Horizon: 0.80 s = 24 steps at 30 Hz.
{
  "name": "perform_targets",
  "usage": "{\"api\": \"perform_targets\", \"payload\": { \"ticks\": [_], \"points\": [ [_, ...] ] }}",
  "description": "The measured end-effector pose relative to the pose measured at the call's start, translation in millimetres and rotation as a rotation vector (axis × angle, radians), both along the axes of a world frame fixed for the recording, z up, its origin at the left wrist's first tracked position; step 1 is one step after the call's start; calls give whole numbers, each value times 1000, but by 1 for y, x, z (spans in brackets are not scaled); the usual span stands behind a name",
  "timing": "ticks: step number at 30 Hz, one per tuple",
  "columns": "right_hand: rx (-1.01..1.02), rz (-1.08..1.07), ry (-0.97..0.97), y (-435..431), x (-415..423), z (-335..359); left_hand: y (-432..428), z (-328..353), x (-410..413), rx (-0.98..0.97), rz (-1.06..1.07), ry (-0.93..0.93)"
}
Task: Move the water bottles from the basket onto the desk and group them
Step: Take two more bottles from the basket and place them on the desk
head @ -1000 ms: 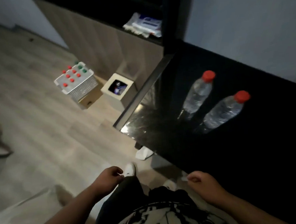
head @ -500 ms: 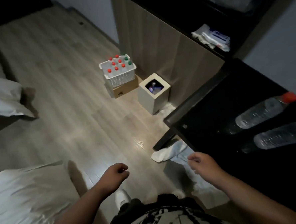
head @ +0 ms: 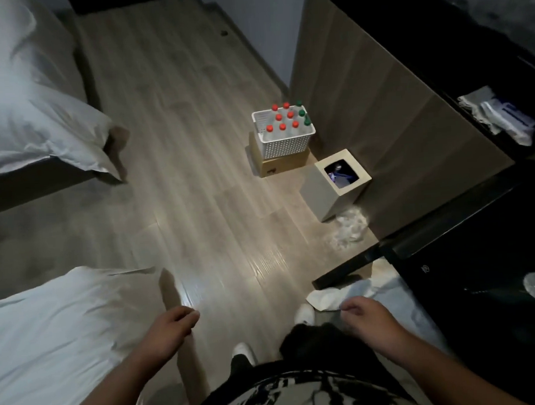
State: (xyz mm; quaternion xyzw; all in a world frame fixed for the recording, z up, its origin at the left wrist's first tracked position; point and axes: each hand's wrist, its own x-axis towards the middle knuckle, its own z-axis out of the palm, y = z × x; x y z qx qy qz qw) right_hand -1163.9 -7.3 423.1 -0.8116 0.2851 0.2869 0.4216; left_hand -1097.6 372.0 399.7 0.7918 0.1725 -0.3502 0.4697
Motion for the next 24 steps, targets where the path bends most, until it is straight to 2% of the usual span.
{"api": "perform_targets", "payload": {
  "ticks": [7,14,17,20,24],
  "points": [
    [-13,143,39,-19,102,-27,-39,9,101,-52,99,-74],
    [24,298,23,-45,244,-30,-66,43,214,74,91,-134],
    [19,353,-37,-54,307,-24,-74,50,257,79,165,-163],
    [26,347,-80,-62,357,-19,-82,48,278,28,257,-135],
    [63,238,-73,-73,403,-19,-84,32,300,14,249,-47]
  ]
}}
